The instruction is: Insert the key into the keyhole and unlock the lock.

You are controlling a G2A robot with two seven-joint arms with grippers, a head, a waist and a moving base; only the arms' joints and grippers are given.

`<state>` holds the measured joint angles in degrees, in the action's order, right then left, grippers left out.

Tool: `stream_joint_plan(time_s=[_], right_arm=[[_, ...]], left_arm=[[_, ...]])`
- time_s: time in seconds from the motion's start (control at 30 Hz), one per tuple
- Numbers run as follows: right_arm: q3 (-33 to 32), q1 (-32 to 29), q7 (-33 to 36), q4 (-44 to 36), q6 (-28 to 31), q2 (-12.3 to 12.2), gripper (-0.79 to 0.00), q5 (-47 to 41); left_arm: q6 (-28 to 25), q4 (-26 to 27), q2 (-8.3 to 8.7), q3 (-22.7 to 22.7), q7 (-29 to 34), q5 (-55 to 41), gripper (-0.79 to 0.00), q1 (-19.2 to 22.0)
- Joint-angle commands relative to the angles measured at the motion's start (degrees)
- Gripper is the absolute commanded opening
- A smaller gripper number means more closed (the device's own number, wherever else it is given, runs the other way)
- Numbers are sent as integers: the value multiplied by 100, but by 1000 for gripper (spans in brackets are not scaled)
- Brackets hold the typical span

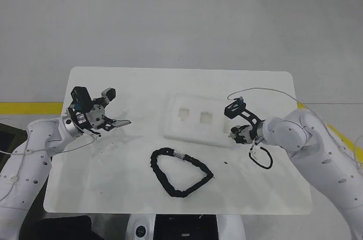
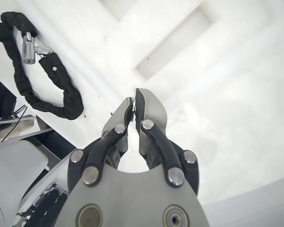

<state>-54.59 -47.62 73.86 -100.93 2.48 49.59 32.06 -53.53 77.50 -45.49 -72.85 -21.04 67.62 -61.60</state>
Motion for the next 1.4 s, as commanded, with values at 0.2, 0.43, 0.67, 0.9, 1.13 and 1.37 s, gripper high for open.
stream_joint_plan(time_s=[0.2, 0.43, 0.67, 0.9, 1.13, 1.37], right_arm=[[42, 161, 304, 29, -94, 27, -785, 191], [-321, 154, 249, -167, -183, -13, -785, 23], [-1047, -390, -319, -322, 129, -123, -785, -785], [-1500, -929, -809, -446, 646, -206, -785, -1130], [-2031, -1377, -1231, -585, 1159, -281, -785, -1507], [-2329, -1571, -1389, -697, 1406, -317, -785, -1773]], left_arm=[[0, 0, 0, 0, 0, 0, 0, 0], [0, 0, 0, 0, 0, 0, 0, 0], [0, 0, 0, 0, 0, 0, 0, 0], [0, 0, 0, 0, 0, 0, 0, 0], [0, 0, 0, 0, 0, 0, 0, 0], [0, 0, 0, 0, 0, 0, 0, 0]])
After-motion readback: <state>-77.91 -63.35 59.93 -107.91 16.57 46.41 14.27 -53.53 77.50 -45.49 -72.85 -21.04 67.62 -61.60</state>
